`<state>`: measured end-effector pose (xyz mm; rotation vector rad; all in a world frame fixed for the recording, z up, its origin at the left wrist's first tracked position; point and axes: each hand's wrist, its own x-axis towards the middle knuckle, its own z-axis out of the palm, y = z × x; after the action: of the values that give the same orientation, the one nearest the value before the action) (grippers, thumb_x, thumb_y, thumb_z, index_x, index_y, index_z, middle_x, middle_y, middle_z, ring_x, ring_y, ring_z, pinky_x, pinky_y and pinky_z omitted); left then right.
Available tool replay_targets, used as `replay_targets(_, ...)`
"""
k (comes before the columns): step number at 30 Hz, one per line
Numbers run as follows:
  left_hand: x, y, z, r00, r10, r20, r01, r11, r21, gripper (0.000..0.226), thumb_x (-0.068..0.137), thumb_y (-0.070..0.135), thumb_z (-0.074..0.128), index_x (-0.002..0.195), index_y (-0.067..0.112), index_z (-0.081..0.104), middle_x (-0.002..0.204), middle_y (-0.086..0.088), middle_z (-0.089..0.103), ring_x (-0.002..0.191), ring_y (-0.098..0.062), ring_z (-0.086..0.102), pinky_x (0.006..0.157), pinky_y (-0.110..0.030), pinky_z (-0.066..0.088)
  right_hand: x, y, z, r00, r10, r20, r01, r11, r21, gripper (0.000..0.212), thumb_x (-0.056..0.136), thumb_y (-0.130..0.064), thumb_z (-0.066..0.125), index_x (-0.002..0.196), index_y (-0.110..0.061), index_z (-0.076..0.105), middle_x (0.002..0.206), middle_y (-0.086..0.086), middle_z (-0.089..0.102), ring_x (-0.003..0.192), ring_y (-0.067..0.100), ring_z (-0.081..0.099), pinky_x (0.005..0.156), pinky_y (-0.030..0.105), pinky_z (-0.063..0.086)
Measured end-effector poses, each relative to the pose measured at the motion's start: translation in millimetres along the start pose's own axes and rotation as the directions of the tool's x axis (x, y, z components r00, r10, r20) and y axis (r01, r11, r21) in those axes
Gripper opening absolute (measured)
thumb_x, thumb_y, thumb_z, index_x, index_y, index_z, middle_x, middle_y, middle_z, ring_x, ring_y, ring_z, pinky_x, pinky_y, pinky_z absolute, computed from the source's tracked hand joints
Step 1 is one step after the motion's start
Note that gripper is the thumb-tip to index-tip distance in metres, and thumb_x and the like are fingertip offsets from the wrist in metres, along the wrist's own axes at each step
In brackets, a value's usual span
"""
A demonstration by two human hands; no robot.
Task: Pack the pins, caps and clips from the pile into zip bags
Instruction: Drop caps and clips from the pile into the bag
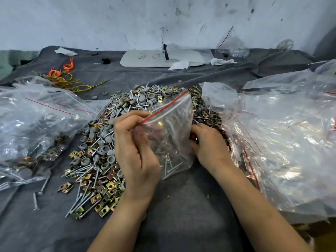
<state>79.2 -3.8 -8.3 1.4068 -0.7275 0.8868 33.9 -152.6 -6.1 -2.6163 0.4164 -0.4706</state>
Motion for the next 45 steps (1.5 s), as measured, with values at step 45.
replay_targets(45,-4.7,8.5,5.6,0.972,0.066,0.226,-0.048,0.995,-0.083,0.015,0.107,0.020,0.038,0.106,0.010,0.049,0.113,-0.009,0.052,0.108,-0.011,0.054,0.093,-0.023,0.041,-22.5,-40.1,-83.2,0.799,-0.102,-0.593,0.434,0.780,0.450,0.016,0.090,-0.015,0.063,0.105,-0.022,0.066,0.095,-0.006,0.070,0.092,0.010,0.066,0.076,0.018,0.050)
